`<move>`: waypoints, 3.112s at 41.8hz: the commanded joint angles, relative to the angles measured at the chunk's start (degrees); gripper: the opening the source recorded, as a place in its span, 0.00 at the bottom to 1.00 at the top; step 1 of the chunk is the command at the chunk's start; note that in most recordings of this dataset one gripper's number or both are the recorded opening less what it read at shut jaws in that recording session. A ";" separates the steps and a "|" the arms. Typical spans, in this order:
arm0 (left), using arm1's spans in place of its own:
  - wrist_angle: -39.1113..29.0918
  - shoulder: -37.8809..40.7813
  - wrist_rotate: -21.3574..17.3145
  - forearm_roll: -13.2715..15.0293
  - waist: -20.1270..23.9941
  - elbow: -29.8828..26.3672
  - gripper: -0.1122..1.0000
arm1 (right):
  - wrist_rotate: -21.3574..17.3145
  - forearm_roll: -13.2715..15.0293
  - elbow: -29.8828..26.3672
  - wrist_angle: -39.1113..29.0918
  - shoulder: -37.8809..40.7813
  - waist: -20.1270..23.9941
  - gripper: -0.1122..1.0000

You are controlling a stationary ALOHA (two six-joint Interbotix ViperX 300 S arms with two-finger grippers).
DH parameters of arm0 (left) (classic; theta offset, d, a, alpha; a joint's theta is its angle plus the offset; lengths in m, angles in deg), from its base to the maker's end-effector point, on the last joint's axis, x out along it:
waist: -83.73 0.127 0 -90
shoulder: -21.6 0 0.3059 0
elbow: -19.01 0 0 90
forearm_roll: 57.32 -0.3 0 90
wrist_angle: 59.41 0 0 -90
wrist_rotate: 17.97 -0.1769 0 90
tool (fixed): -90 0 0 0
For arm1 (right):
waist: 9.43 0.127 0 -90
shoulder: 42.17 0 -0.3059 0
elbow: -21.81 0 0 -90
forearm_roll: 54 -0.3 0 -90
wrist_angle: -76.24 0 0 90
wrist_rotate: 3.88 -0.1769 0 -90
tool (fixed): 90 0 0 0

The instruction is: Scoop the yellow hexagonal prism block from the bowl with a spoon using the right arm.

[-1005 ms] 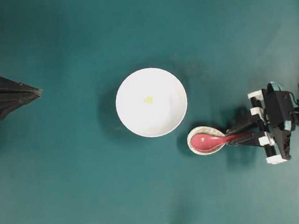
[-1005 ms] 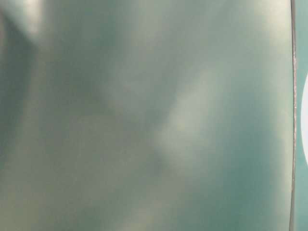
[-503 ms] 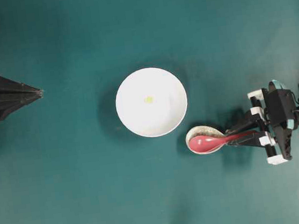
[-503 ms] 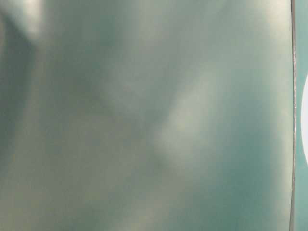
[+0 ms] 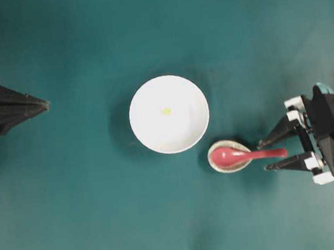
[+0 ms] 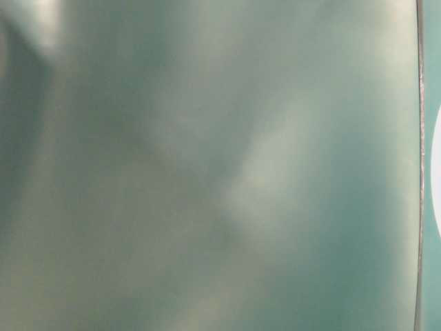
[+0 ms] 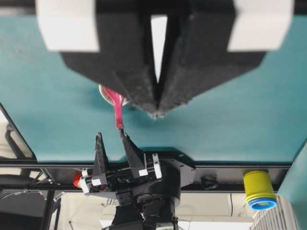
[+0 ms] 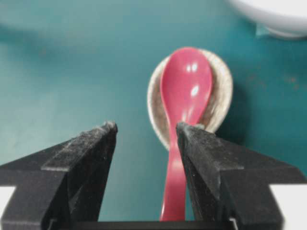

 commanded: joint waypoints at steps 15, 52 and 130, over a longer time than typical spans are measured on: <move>-1.32 0.53 0.00 -0.09 0.09 -1.05 0.10 | 0.35 -0.44 -1.93 1.14 -0.97 0.00 0.61; -1.32 0.53 0.09 -0.18 0.09 -1.05 0.10 | -0.35 -9.40 1.05 23.47 13.01 2.20 0.50; -1.41 0.53 0.26 -0.18 0.09 -0.97 0.10 | -2.29 -17.23 0.44 30.15 24.87 10.46 0.47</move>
